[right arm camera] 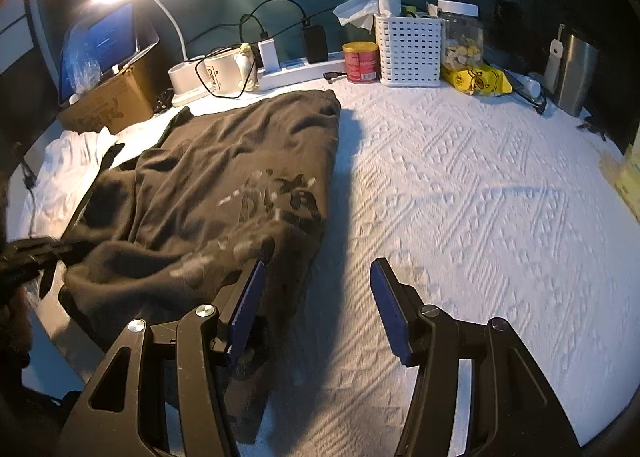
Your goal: Fold small clothes
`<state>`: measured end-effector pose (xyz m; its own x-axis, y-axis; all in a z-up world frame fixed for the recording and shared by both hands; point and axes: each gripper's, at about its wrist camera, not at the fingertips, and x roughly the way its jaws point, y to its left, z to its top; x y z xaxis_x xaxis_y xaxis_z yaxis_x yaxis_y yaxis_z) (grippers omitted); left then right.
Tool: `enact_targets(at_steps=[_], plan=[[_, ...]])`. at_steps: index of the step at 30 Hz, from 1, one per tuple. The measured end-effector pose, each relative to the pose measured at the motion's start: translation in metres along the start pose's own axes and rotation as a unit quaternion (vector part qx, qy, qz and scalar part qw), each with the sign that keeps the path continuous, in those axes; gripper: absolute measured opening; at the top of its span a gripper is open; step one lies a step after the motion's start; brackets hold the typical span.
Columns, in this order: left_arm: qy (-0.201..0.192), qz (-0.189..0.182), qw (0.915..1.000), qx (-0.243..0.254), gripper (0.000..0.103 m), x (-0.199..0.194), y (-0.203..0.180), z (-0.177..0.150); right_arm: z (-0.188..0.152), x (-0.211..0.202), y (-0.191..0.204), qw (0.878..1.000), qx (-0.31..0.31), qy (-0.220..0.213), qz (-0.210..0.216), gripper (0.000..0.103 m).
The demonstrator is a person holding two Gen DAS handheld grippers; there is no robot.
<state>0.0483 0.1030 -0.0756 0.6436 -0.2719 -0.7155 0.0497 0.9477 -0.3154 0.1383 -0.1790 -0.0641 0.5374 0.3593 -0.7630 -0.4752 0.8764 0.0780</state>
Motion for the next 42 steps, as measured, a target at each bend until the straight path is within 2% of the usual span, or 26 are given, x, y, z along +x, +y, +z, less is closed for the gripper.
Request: enact_targets(at_steps=[3,5,8,11,16,18,19,21,23,25,33,42], plan=[[-0.014,0.012,0.9998,-0.011,0.002,-0.019,0.007,0.002,-0.004,-0.002,0.000,1.000,0.000,0.001,0.001,0.058],[-0.005,0.023,0.9995,-0.020,0.002,-0.022,0.014,-0.003,-0.009,0.000,0.002,1.000,-0.002,0.007,0.003,0.058],[0.035,0.035,0.9982,-0.034,0.002,-0.009,0.024,-0.020,-0.017,0.008,0.005,1.000,-0.006,0.022,0.007,0.058],[0.065,0.028,0.9964,-0.046,0.002,0.001,0.027,-0.035,-0.025,0.015,0.010,0.999,-0.015,0.039,0.012,0.058],[0.063,0.029,0.9966,-0.045,0.004,-0.009,0.022,-0.032,-0.028,0.015,0.014,0.999,-0.026,0.042,0.020,0.058],[0.061,0.045,0.9965,-0.036,0.006,-0.013,0.020,-0.028,-0.027,0.013,0.013,0.999,-0.024,0.040,0.020,0.058],[0.060,0.050,0.9964,-0.033,0.009,-0.016,0.020,-0.027,-0.026,0.013,0.012,0.999,-0.024,0.038,0.020,0.058],[0.051,0.063,0.9963,-0.027,0.024,-0.020,0.018,-0.021,-0.024,0.012,0.011,0.999,-0.023,0.037,0.020,0.058],[0.034,0.091,0.9951,-0.018,0.057,-0.025,0.014,-0.015,-0.023,0.012,0.010,0.999,-0.022,0.036,0.022,0.058],[0.021,0.112,0.9934,-0.007,0.071,-0.026,0.010,-0.009,-0.021,0.011,0.011,0.999,-0.023,0.035,0.026,0.058],[0.024,0.134,0.9905,0.017,0.072,-0.004,0.000,0.011,-0.012,0.012,0.011,0.998,-0.030,0.034,0.037,0.058],[0.020,0.119,0.9918,0.042,0.072,0.024,-0.011,0.036,0.002,0.019,-0.001,0.999,-0.022,0.032,0.037,0.058]])
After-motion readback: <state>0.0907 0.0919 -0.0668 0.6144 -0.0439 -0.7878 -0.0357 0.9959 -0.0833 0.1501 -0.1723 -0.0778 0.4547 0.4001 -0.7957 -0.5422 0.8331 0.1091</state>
